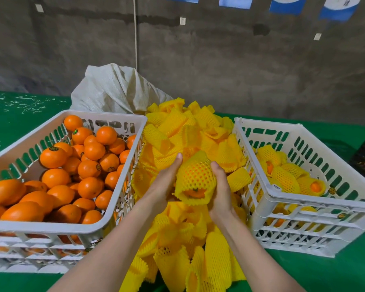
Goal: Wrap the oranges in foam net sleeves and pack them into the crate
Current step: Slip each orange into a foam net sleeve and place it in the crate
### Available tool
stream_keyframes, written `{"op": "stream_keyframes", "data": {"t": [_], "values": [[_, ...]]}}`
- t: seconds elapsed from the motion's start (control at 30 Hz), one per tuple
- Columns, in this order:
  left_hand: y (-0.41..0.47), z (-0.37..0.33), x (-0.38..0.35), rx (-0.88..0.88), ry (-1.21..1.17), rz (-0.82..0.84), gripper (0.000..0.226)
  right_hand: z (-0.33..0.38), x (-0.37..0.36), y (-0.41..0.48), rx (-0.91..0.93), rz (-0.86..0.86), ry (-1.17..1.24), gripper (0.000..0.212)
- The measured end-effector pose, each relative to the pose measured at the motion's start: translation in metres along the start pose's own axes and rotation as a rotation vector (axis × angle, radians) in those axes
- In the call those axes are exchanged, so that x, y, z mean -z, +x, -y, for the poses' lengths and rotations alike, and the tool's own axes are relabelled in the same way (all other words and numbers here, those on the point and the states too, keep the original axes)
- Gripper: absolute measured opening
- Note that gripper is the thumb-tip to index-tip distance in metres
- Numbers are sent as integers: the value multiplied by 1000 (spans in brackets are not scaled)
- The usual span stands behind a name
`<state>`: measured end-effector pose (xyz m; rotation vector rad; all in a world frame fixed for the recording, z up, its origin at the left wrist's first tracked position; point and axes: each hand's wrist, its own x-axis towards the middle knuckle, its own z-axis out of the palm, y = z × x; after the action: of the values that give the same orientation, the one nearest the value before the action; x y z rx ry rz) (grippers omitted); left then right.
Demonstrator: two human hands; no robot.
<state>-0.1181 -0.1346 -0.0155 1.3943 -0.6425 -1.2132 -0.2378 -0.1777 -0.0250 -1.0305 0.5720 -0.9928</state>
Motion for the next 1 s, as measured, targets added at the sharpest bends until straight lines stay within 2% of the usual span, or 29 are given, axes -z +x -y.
{"op": "stream_keyframes", "data": {"t": [0.1,0.2,0.27,0.37,0.47,0.53,0.6,0.63,0.77,0.87,0.93,1.0], "values": [[-3,-2,-4,167,-138,149,49,-1,12,5,171,41,-250,22],[-5,-3,-9,148,-187,208,46,1,18,6,180,147,-253,24],[-7,-5,-11,97,-178,231,43,5,23,4,196,198,-315,39],[-8,-9,-12,33,-112,137,46,11,31,-1,254,197,-416,61],[-3,-13,-21,12,-76,62,48,11,39,-12,332,238,-543,60],[1,-10,-35,-23,-61,25,40,11,39,-19,380,237,-687,58],[2,-6,-53,-75,-26,-7,27,16,42,-22,426,201,-757,56],[2,-5,-63,-95,-29,-4,28,20,46,-22,445,173,-780,59],[5,-4,-103,-161,-18,88,51,44,76,-20,471,11,-811,59],[11,-2,-133,-219,29,80,38,67,105,-18,538,-102,-820,52],[14,2,-155,-338,135,74,34,87,127,-11,566,-193,-845,52],[22,8,-173,-480,348,83,32,108,154,3,550,-309,-870,51]]}}
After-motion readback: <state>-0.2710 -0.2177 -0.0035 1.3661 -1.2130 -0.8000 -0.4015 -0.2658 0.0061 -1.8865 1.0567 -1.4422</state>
